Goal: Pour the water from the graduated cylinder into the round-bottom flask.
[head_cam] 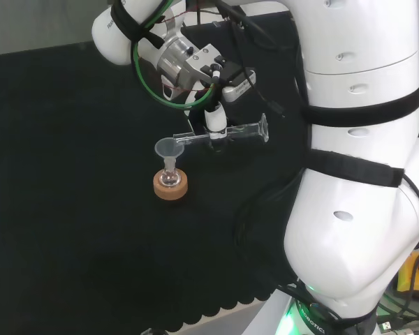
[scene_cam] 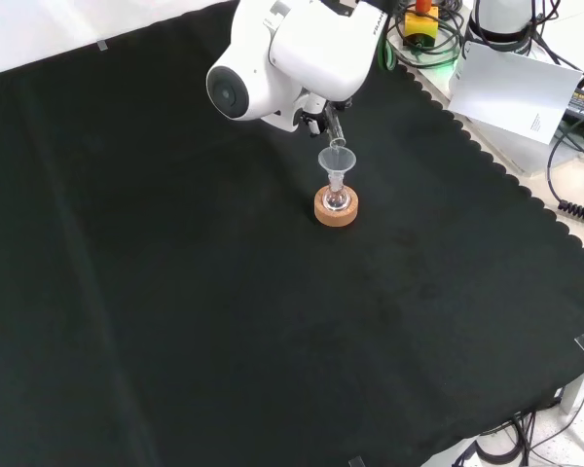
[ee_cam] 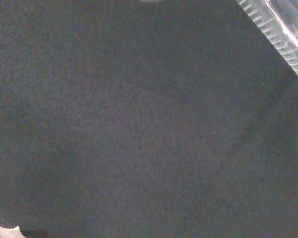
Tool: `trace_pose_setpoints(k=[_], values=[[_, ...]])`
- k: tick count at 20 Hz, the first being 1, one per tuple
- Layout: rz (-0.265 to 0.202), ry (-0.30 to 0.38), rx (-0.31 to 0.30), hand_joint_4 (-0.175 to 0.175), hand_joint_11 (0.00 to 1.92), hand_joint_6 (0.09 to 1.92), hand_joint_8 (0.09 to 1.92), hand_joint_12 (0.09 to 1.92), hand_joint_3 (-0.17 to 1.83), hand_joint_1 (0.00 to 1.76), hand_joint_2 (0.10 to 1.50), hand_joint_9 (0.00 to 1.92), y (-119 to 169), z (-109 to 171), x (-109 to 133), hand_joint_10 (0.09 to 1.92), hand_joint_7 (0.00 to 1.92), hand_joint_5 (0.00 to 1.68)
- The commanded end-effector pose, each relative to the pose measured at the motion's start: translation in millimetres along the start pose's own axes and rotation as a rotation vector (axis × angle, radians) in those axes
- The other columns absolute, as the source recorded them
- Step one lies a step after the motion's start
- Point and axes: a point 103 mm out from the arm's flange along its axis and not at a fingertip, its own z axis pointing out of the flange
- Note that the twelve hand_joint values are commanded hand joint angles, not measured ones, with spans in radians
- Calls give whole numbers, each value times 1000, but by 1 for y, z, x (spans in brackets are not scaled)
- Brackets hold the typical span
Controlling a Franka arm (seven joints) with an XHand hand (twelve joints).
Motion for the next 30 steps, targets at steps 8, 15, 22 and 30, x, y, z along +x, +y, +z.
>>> trace_pose_setpoints(k=[8, 15, 22, 30], values=[[-3, -2, 9, -46, 1393, 1037, 199, 684, -119, 1101, 1182, 1502, -2, -1, 0, 87, 1365, 978], [-11, 11, -20, -46, 1393, 1038, 198, 684, -119, 1101, 1183, 1502, 0, -2, 1, 87, 1364, 977], [-66, 58, -129, -45, 1393, 1039, 196, 683, -120, 1100, 1183, 1501, -4, 1, -4, 87, 1363, 977], [-147, 119, -261, -43, 1393, 1040, 194, 682, -120, 1099, 1184, 1500, -8, 7, -23, 87, 1361, 976]])
